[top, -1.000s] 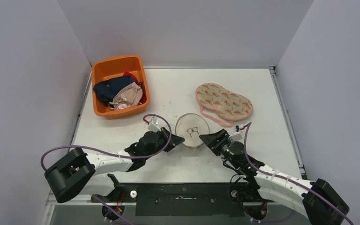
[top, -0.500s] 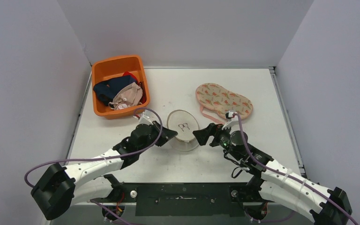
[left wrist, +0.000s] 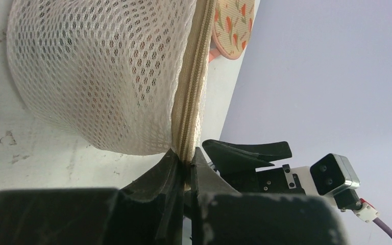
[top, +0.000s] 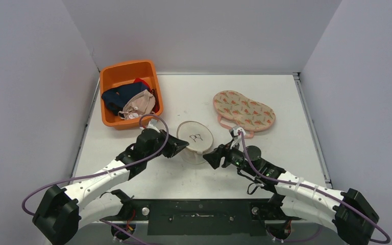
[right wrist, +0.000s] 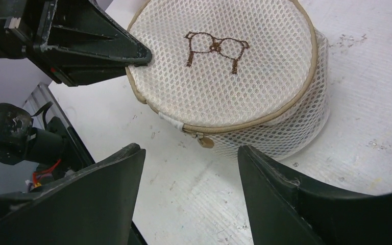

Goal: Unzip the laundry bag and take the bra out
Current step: Unzip the laundry bag at the center of the board.

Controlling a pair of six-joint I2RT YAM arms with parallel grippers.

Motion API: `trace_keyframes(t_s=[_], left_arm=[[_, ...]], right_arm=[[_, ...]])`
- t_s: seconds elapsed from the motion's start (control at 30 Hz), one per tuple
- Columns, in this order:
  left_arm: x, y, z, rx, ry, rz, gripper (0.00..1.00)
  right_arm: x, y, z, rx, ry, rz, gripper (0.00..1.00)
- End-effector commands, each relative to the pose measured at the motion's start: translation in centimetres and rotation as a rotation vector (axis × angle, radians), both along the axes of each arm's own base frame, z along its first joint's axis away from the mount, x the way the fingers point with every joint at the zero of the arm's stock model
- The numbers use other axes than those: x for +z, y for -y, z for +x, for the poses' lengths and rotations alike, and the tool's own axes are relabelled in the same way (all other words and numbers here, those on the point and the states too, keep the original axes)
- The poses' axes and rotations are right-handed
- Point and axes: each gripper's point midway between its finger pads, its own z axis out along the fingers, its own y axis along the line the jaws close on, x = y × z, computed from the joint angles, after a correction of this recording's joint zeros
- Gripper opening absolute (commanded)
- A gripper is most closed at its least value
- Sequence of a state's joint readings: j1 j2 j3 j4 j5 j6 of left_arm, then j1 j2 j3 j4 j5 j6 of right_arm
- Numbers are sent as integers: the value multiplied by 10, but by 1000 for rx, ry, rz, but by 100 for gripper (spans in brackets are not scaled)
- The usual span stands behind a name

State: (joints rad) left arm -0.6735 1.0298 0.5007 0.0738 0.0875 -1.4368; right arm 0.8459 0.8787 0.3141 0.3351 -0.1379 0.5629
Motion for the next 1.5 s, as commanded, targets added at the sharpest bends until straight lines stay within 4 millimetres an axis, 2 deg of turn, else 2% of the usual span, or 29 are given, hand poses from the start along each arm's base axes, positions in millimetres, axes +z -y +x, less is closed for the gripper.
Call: trace_keyframes(t_s=[0.0,0.37,0.5,0.83,1.0,1.47], left_arm=[[26,1,2,-13,-11,-53,0],[33,-4,4,-12,-10,-68,0],[33,-6,4,-14,-5,-70,0],[30,-8,2,-15,-9,-72,0],[29,-8,2,-18,-6,-76,0],[27,-8,1,-19,-4,-80,0]], right_arm=[[37,-17,3,61,124,73,64],[17,-23,7,83,102,8,53],[18,-27,11,77,100,19,46],[15,-38,15,102,96,10,44],[13,-39,18,96,91,1,33],[7,-40,17,109,84,-19,20]])
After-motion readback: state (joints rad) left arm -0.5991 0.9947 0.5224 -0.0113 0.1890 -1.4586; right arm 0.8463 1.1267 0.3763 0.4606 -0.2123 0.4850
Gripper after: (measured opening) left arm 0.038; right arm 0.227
